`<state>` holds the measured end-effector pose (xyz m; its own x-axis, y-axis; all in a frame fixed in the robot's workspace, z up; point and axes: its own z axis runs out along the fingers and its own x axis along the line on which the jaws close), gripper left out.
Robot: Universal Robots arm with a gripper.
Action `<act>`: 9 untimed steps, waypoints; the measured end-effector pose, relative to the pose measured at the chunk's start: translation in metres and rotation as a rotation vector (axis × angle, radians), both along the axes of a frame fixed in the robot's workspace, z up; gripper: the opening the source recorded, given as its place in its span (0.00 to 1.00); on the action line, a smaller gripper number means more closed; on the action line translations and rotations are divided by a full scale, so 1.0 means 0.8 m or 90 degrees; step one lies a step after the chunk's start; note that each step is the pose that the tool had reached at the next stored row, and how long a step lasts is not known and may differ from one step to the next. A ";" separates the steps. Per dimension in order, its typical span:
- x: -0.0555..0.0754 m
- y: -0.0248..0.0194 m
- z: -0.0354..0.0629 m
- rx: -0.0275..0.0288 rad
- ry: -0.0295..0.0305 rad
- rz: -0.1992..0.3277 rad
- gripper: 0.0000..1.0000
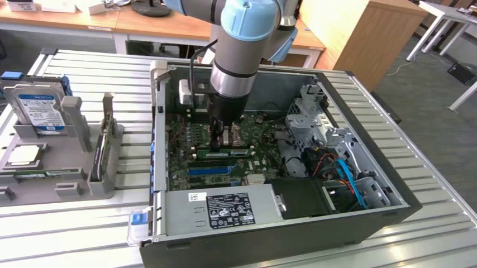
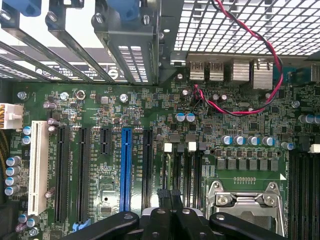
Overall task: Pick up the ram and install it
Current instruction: 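Press down the ram until it locks into place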
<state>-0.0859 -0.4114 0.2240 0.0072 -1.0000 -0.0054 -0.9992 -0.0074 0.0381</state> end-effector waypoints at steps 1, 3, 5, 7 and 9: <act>0.000 0.0000 0.000 0.0000 0.0000 0.000 0.10; 0.000 0.0000 0.000 0.0001 0.0000 0.000 0.10; 0.000 0.0000 -0.001 0.0001 -0.0002 0.000 0.10; 0.000 0.0000 -0.001 -0.0001 -0.0007 0.000 0.10; 0.000 0.0000 -0.001 -0.0001 -0.0008 0.000 0.10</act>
<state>-0.0859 -0.4114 0.2232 0.0071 -1.0000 -0.0053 -0.9993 -0.0073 0.0369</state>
